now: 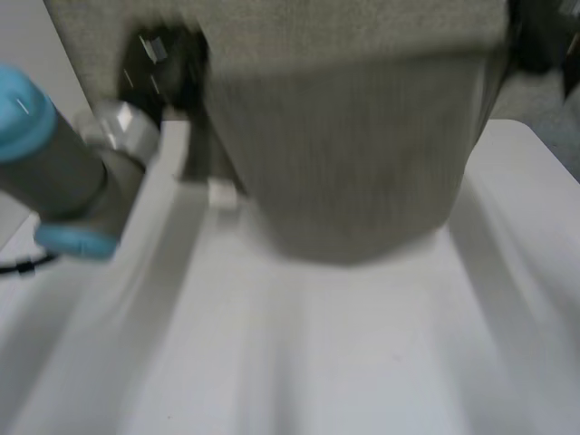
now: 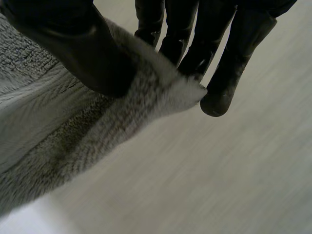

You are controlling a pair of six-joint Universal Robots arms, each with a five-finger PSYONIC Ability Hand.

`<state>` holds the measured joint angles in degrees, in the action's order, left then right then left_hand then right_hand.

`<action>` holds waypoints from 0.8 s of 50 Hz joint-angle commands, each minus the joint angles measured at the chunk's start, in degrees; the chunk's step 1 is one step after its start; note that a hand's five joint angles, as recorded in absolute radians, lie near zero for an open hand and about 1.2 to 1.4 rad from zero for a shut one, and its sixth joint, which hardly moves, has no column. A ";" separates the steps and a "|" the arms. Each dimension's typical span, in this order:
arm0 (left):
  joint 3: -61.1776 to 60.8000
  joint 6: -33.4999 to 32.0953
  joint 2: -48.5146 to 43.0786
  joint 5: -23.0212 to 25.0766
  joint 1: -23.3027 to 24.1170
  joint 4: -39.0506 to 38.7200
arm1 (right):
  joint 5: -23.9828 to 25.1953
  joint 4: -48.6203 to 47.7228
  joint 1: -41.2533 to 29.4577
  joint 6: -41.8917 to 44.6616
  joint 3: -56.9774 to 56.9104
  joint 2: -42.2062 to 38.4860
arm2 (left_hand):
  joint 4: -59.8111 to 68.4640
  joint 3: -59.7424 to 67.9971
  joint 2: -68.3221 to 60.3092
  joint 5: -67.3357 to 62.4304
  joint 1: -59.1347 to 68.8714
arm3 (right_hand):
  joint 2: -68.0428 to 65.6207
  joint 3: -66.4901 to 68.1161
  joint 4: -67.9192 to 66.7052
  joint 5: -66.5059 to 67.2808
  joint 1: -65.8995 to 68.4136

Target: Fold the towel.

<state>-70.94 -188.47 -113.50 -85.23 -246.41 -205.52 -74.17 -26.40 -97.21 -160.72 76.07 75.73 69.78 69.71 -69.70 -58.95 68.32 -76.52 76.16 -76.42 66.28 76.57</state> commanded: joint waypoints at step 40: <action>-36.11 -20.09 -2.69 -4.59 1.02 -9.80 | 1.05 14.71 -3.69 16.85 28.87 -2.70 | -27.46 -27.38 27.37 26.63 -26.00 | -3.48 3.84 -3.58 3.72 3.43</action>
<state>-107.07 -208.37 -117.13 -89.67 -245.31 -213.84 -73.53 -11.36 -101.36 -141.47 103.59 71.32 62.66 61.99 -61.99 -52.72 61.94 -76.53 76.70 -76.43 66.92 76.58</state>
